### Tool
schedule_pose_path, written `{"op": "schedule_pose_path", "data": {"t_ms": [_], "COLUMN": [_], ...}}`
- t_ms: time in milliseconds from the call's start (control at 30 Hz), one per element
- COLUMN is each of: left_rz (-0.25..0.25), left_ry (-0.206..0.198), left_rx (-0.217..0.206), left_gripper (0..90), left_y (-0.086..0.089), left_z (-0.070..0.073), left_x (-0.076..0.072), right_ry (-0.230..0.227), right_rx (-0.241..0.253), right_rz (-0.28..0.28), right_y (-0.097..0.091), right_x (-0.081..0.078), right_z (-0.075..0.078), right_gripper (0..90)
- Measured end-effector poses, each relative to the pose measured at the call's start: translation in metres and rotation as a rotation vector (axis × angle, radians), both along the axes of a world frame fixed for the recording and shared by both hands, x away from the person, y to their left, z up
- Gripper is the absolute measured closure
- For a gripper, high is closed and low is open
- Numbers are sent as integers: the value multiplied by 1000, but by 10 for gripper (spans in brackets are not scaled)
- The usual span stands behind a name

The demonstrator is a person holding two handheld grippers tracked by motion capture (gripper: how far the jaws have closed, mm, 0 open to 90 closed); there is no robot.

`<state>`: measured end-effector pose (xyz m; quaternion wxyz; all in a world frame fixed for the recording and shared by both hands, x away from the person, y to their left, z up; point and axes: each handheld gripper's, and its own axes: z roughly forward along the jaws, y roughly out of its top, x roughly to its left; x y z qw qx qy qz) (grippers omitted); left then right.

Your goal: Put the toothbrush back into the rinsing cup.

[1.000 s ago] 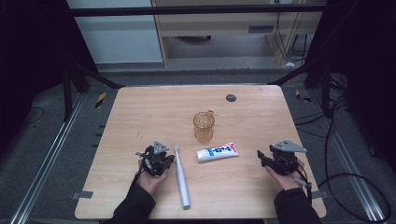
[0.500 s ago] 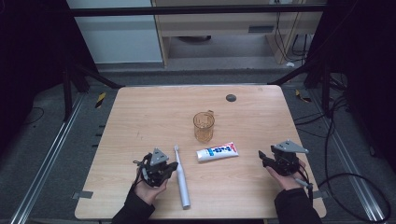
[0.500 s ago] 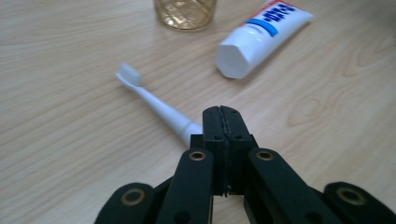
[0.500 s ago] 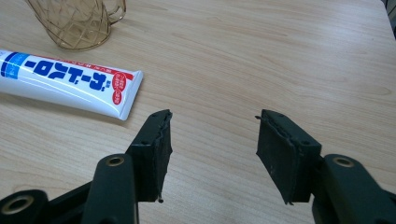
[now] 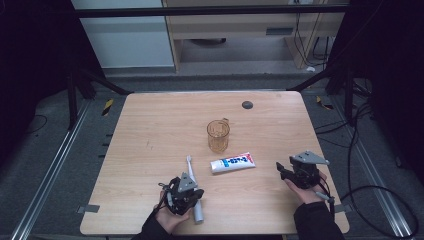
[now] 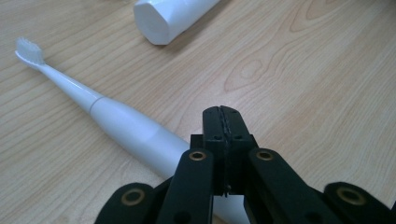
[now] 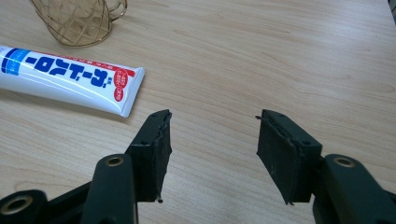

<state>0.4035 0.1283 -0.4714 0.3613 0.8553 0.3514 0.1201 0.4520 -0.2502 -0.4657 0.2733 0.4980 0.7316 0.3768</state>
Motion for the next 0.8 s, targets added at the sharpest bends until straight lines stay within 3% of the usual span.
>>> {"op": "schedule_pose_path", "data": {"t_ms": [300, 800], "left_rz": [-30, -24], "left_ry": [24, 29], "left_rx": [20, 23], "left_gripper": [895, 895], "left_y": [-1, 4], "left_z": [-5, -5], "left_x": [-7, -8], "right_ry": [3, 6], "right_rx": [1, -3], "right_rz": [1, 5], "right_y": [0, 0], "right_x": [0, 1], "right_z": [0, -1], "right_gripper": [440, 440]}}
